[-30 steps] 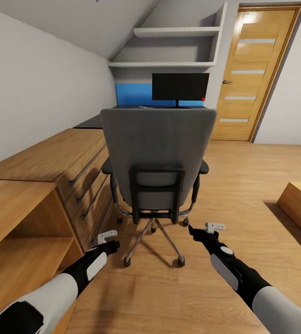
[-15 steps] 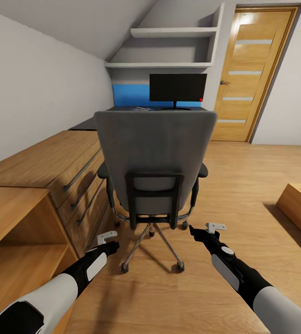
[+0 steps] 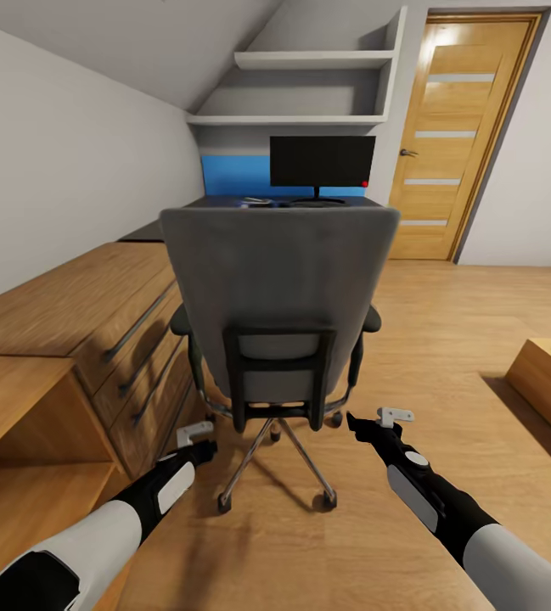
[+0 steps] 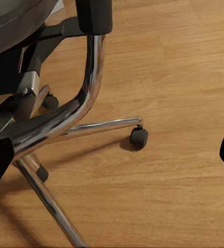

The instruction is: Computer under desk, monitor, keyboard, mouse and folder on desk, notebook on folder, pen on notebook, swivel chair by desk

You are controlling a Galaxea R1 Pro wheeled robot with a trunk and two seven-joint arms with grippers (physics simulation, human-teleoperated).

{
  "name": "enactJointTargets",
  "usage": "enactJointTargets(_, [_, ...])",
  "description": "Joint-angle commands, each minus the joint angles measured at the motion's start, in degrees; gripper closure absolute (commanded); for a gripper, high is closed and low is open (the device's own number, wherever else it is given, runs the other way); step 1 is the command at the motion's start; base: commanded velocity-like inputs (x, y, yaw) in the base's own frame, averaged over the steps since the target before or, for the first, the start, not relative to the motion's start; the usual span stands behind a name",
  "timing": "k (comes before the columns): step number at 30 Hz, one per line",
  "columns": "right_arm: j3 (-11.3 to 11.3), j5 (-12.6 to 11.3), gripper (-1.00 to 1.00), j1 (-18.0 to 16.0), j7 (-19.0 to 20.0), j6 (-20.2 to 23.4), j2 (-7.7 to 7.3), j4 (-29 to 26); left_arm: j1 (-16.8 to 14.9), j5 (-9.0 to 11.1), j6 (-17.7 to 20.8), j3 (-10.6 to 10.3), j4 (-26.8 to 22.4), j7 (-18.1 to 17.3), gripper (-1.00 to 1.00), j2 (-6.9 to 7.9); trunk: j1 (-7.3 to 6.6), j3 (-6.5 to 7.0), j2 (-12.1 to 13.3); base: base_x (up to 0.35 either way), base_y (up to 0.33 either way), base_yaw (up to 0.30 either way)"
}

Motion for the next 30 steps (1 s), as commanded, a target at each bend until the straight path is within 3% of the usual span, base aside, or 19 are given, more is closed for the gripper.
enactJointTargets(1, [0.5,-0.6,-1.00,-0.1,-0.5,-0.2,-0.09,-0.1,0.0,0.3,-0.2,-0.4,-0.1,0.5,-1.00,0.06,0.01,-0.06,0.0,0.164,0.000,-0.001])
enactJointTargets(12, [0.4,-0.6,-1.00,-0.1,-0.5,-0.2,-0.13,-0.1,0.0,0.7,-6.5,-0.3,0.8,0.9,-1.00,0.12,0.01,-0.05,0.0,0.048,0.000,0.000])
enactJointTargets(22, [0.4,-0.6,-1.00,-0.1,-0.5,-0.2,-0.15,-0.1,0.0,0.7,-17.4,-0.5,3.7,0.8,-1.00,-0.04,0.01,-0.05,0.0,0.003,0.000,0.000])
enactJointTargets(30, [0.4,-0.5,-1.00,-0.1,-0.5,-0.2,-0.15,-0.1,0.0,0.8,-18.4,-0.5,4.7,0.7,-1.00,-0.10,0.01,-0.05,0.0,0.000,0.000,-0.001])
